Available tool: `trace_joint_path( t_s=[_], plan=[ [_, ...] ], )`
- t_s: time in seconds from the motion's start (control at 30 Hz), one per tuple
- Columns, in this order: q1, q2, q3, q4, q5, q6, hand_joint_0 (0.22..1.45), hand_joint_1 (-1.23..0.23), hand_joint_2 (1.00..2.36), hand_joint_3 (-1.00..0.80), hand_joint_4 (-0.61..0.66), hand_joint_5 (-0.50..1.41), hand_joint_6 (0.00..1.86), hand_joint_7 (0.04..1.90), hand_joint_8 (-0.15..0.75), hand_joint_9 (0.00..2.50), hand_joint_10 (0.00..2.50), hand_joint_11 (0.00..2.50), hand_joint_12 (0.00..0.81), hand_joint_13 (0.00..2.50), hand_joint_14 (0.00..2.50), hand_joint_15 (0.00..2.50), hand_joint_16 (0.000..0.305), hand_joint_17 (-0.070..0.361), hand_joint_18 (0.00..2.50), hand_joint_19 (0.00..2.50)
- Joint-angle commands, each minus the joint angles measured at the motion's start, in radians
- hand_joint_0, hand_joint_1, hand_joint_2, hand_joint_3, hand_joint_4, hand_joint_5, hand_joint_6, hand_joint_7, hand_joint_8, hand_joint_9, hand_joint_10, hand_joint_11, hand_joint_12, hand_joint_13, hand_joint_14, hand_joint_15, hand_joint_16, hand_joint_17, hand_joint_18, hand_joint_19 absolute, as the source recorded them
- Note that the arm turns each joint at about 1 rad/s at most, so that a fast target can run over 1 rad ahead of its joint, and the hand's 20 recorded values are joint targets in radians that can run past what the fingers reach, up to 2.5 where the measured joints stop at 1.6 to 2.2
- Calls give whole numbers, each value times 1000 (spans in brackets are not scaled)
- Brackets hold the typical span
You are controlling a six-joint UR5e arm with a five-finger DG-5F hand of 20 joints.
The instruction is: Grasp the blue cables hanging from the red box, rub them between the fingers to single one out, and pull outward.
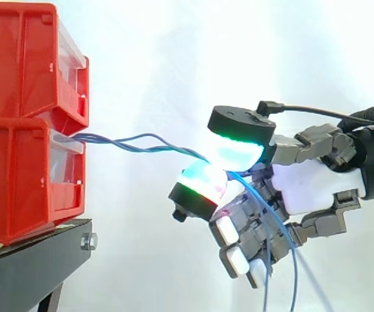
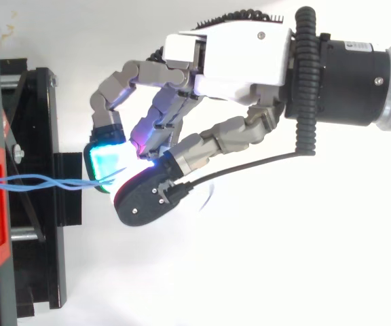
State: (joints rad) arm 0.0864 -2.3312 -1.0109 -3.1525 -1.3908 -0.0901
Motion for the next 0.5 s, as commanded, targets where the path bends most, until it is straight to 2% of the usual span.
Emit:
trace_joint_path(
  t_s=[0.0,0.1,0.23,0.47],
  plan=[
    [0,4,0,-4,-1,0,768,-848,1000,-500,-248,-171,956,1229,177,987,23,703,275,950,30,726,40,89,831,691],
    [0,6,1,-4,-1,0,727,-831,1000,-500,-227,-167,954,1268,183,1010,23,699,277,962,30,735,40,89,841,697],
    [0,6,0,-4,-4,0,647,-801,1000,-500,-86,-155,951,1042,184,1036,21,706,278,973,31,741,40,89,847,708],
    [-2,6,0,-4,-4,0,550,-781,1000,-500,-11,-144,934,958,194,1054,23,695,289,988,31,746,42,94,868,713]
  ],
)
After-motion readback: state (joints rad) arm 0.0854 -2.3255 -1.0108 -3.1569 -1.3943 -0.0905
